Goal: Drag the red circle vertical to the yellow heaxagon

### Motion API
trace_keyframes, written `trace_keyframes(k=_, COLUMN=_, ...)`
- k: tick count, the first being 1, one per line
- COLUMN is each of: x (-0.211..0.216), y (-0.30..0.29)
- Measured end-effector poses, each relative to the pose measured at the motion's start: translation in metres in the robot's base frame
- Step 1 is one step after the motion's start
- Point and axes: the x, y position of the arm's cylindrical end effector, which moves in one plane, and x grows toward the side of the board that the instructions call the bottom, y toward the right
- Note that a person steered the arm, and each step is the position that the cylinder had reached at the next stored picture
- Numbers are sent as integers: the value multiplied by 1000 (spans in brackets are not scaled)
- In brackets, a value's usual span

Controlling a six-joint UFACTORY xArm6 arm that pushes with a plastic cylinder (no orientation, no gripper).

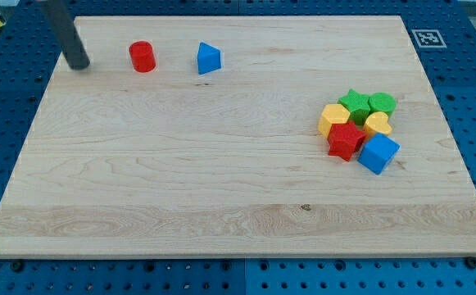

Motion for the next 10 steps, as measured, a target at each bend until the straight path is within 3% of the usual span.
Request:
trace_keyframes(k=1, x=-53, y=22)
trace_keyframes(k=2, x=-54, y=82)
trace_keyframes(k=3, x=-27, y=95)
trace_keyframes(k=6, x=-15, y=55)
trace_keyframes(k=8, x=36, y=72)
trace_keyframes(k=9, x=-7, y=94)
trace_keyframes(k=10, x=-16, y=101)
